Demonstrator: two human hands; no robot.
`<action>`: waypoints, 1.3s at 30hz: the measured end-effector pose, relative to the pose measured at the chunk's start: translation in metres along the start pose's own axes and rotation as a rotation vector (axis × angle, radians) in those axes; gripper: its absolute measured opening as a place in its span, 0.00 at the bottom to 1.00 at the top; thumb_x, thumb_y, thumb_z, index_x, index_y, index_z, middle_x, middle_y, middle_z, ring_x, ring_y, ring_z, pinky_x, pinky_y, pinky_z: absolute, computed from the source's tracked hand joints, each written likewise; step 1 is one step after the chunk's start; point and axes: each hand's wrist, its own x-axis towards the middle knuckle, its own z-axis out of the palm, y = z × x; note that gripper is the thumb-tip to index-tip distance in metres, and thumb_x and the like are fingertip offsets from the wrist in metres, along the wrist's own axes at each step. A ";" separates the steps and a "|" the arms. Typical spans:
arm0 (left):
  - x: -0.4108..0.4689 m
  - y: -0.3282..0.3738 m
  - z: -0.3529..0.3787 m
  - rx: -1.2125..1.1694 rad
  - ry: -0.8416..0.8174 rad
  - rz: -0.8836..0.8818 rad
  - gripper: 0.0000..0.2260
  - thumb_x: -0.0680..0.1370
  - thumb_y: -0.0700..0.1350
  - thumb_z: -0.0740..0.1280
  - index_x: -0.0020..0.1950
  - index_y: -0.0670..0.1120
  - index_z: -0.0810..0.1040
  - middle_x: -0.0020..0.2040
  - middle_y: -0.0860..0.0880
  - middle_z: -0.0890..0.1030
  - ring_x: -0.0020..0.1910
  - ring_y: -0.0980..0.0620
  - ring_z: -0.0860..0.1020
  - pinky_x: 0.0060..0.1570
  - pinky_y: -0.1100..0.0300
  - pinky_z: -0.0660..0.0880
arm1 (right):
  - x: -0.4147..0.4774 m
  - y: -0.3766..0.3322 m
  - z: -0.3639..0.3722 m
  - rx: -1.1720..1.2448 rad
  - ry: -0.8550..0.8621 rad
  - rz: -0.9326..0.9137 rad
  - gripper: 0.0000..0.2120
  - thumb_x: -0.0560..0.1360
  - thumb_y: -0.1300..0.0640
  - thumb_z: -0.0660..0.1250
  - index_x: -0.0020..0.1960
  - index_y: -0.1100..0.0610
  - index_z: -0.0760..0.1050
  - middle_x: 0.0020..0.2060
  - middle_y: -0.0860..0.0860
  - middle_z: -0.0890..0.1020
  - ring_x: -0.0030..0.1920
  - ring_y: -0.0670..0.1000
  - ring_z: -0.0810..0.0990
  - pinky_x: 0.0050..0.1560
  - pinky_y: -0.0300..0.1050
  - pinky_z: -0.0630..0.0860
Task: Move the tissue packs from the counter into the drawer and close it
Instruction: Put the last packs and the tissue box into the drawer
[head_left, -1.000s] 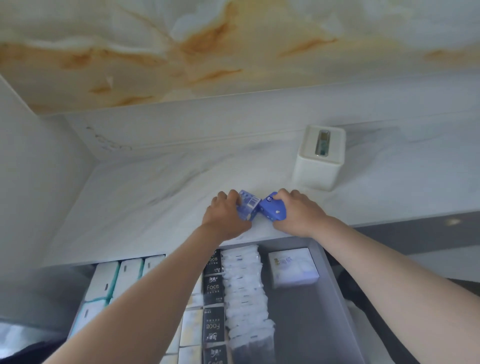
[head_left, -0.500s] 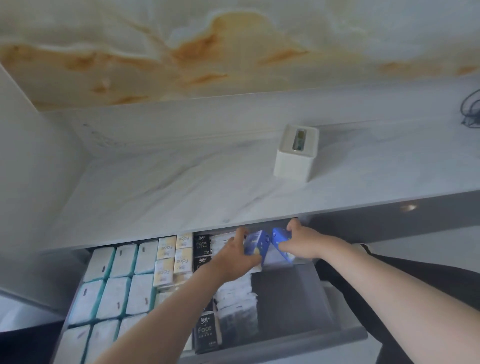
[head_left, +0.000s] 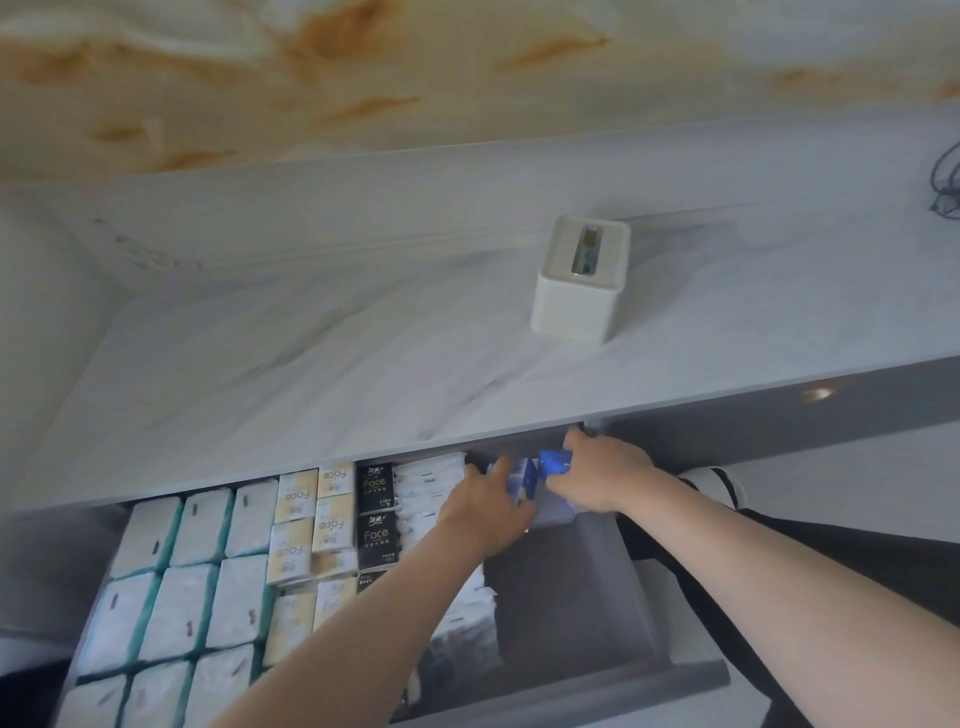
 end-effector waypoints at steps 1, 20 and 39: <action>0.004 -0.001 -0.001 -0.031 0.003 -0.004 0.23 0.77 0.55 0.60 0.71 0.51 0.65 0.62 0.41 0.68 0.62 0.38 0.73 0.62 0.49 0.72 | 0.002 0.001 -0.001 0.032 -0.038 -0.008 0.17 0.70 0.44 0.63 0.53 0.54 0.73 0.47 0.53 0.79 0.47 0.56 0.80 0.38 0.45 0.71; 0.030 -0.017 0.020 0.294 0.082 0.210 0.31 0.75 0.65 0.63 0.70 0.47 0.71 0.65 0.46 0.70 0.63 0.46 0.70 0.62 0.55 0.70 | 0.009 -0.012 0.054 -0.375 0.229 -0.163 0.31 0.81 0.35 0.49 0.74 0.56 0.64 0.68 0.57 0.68 0.65 0.57 0.69 0.61 0.51 0.70; 0.045 -0.027 0.013 0.353 0.133 0.264 0.17 0.72 0.48 0.71 0.59 0.47 0.75 0.60 0.46 0.73 0.55 0.44 0.76 0.52 0.54 0.72 | 0.029 0.018 0.058 -0.580 0.329 -0.287 0.28 0.66 0.41 0.76 0.59 0.56 0.76 0.53 0.55 0.76 0.55 0.58 0.71 0.54 0.51 0.66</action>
